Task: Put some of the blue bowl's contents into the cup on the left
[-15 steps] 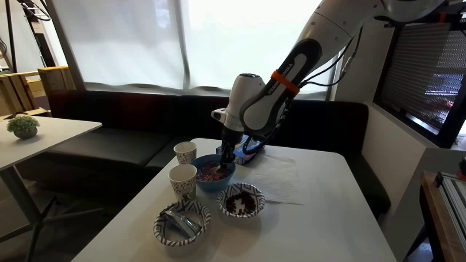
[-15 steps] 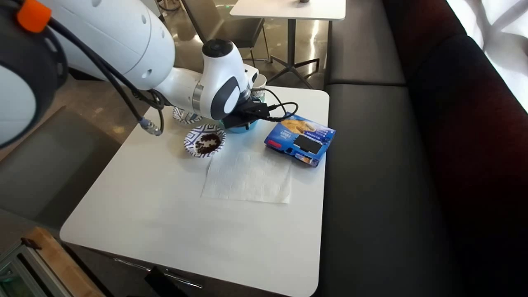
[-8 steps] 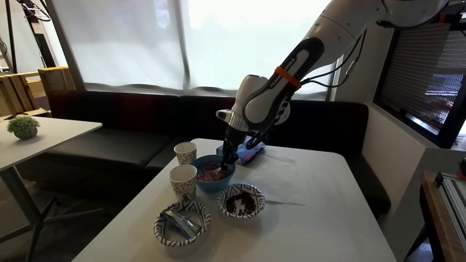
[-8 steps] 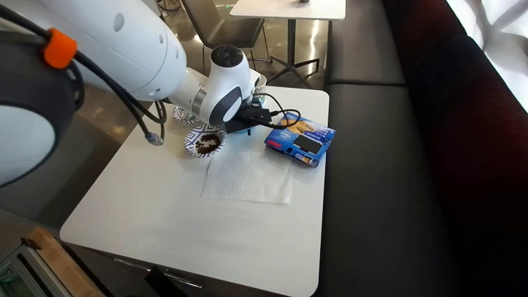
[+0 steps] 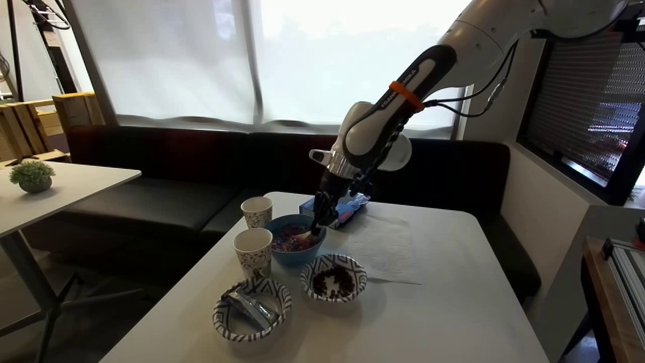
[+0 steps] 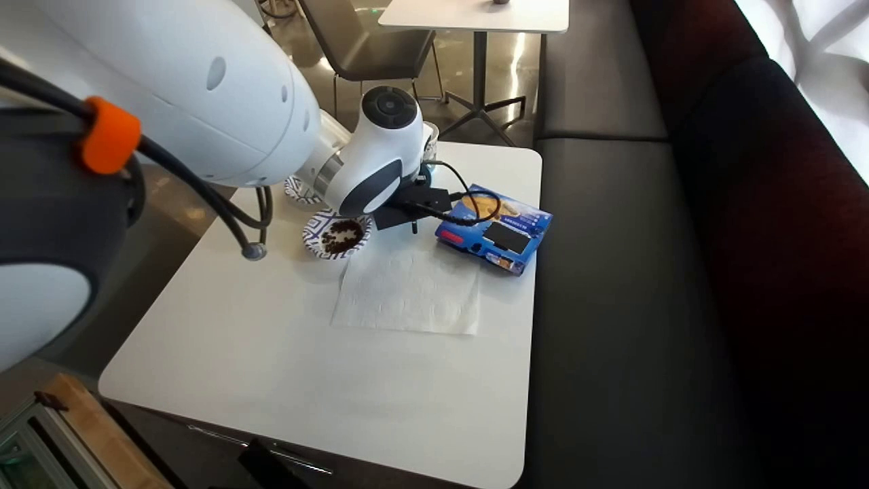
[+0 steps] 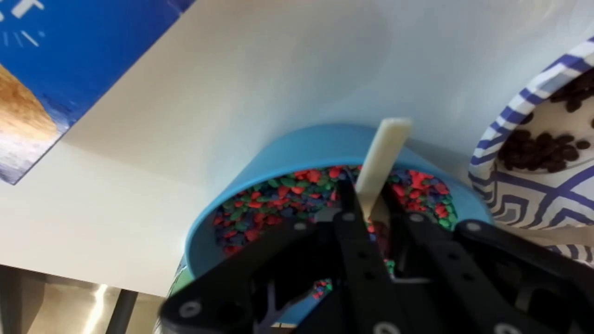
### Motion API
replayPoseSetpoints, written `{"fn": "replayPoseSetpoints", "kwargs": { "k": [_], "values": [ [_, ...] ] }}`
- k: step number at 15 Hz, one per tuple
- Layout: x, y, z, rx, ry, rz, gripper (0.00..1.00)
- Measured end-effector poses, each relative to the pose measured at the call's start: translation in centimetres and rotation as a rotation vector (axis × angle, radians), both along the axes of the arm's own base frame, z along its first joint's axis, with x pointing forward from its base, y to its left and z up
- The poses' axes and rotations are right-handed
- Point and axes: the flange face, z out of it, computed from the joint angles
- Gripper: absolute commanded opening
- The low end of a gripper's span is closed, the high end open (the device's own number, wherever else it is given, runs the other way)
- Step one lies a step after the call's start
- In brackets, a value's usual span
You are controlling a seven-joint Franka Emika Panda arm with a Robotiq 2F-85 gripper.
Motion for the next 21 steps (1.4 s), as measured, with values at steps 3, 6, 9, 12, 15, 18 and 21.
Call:
{"fn": "replayPoseSetpoints", "kwargs": {
  "k": [3,6,9,12,15,18,21],
  "values": [
    [-0.6,-1.1,0.5,0.040,-0.013,0.012,0.03],
    [-1.1,-2.0,1.1,0.081,-0.029,0.019,0.03],
    [-1.5,-2.6,2.0,0.118,-0.046,0.017,0.03],
    [-1.5,-2.9,3.0,0.143,-0.073,0.002,0.03],
    [-1.3,-2.8,3.8,0.152,-0.104,-0.017,0.03],
    [-0.9,-2.5,4.5,0.154,-0.134,-0.043,0.03],
    [-0.6,-1.7,4.9,0.162,-0.153,-0.078,0.03]
  ]
}}
